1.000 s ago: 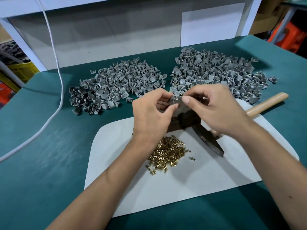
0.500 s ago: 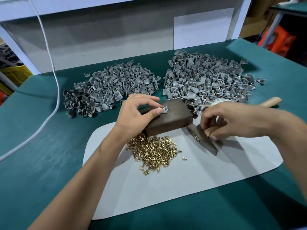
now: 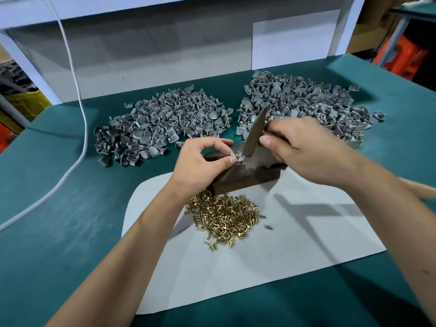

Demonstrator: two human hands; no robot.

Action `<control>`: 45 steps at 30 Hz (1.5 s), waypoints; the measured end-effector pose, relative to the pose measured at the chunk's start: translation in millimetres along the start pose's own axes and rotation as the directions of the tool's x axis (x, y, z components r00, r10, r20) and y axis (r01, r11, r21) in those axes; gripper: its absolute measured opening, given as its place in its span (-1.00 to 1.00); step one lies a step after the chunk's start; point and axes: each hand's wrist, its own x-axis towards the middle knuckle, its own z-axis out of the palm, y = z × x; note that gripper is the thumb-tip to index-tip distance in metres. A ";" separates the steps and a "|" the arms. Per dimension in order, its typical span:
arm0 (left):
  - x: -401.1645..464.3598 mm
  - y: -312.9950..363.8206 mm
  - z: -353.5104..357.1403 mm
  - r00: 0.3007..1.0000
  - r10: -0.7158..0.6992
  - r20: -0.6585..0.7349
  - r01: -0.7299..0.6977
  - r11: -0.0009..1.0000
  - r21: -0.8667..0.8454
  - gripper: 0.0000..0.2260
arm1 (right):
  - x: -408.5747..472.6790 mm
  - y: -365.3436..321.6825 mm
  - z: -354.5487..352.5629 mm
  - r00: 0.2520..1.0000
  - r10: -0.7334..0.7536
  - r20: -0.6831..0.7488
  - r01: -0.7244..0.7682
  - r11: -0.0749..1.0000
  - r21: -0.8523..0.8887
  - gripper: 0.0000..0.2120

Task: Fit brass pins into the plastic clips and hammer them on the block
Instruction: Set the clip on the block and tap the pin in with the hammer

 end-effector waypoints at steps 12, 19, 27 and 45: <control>-0.6 2.2 -2.1 0.998 -0.059 -0.004 0.059 0.998 -0.029 -0.92 | 9.1 -11.6 0.2 0.999 0.031 -0.034 -0.040 0.952 -0.305 -0.79; -1.3 5.9 -1.9 0.996 -0.088 -0.002 0.088 0.995 -0.043 -0.94 | 6.0 -21.8 13.0 0.998 0.063 -0.016 -0.065 0.956 -0.285 -0.81; -2.3 7.8 -1.9 0.995 -0.103 -0.005 0.102 0.993 -0.053 -0.93 | 2.1 -31.2 12.8 0.996 0.022 -0.084 -0.045 0.956 -0.291 -0.78; -2.9 8.3 -2.0 0.995 -0.103 -0.006 0.103 0.993 -0.053 -0.93 | 4.9 -30.0 13.6 0.996 0.032 -0.082 -0.059 0.933 -0.356 -0.77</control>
